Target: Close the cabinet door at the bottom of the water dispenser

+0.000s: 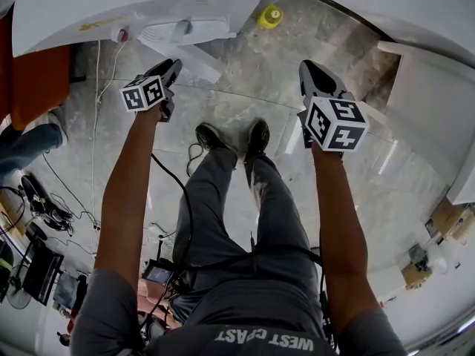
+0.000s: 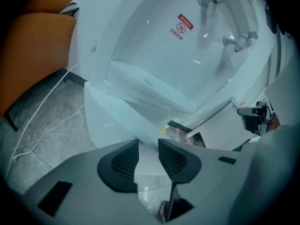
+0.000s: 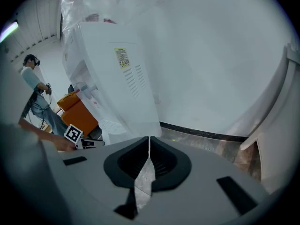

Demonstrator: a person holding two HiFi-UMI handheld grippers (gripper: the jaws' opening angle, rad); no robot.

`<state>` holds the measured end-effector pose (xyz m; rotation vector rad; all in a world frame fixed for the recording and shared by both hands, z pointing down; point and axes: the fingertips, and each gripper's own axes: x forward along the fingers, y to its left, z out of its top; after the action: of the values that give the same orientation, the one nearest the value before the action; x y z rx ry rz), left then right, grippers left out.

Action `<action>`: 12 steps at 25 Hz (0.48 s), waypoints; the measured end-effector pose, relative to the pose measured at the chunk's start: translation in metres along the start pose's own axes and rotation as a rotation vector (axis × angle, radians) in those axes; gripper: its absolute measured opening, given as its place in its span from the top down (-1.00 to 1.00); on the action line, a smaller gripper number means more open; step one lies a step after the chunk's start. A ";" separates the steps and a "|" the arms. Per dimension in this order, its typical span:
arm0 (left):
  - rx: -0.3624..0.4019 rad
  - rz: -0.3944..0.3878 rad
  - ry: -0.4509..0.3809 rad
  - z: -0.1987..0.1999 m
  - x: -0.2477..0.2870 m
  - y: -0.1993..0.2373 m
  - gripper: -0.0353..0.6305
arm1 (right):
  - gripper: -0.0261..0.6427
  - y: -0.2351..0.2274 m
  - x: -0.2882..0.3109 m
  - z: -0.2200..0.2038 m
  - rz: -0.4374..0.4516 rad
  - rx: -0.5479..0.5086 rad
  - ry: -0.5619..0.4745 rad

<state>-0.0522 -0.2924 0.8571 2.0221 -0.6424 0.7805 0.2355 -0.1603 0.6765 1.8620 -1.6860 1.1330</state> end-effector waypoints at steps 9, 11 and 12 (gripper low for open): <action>0.087 0.008 -0.008 0.015 0.024 -0.012 0.51 | 0.83 -0.015 -0.002 -0.010 -0.017 0.021 0.006; 0.127 0.014 -0.002 0.019 0.029 -0.015 0.52 | 0.83 -0.018 -0.003 -0.011 -0.021 0.024 0.006; 0.137 0.014 -0.002 0.022 0.031 -0.016 0.52 | 0.83 -0.019 -0.004 -0.012 -0.023 0.026 0.007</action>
<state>-0.0141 -0.3075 0.8618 2.1443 -0.6196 0.8510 0.2502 -0.1444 0.6848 1.8857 -1.6498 1.1561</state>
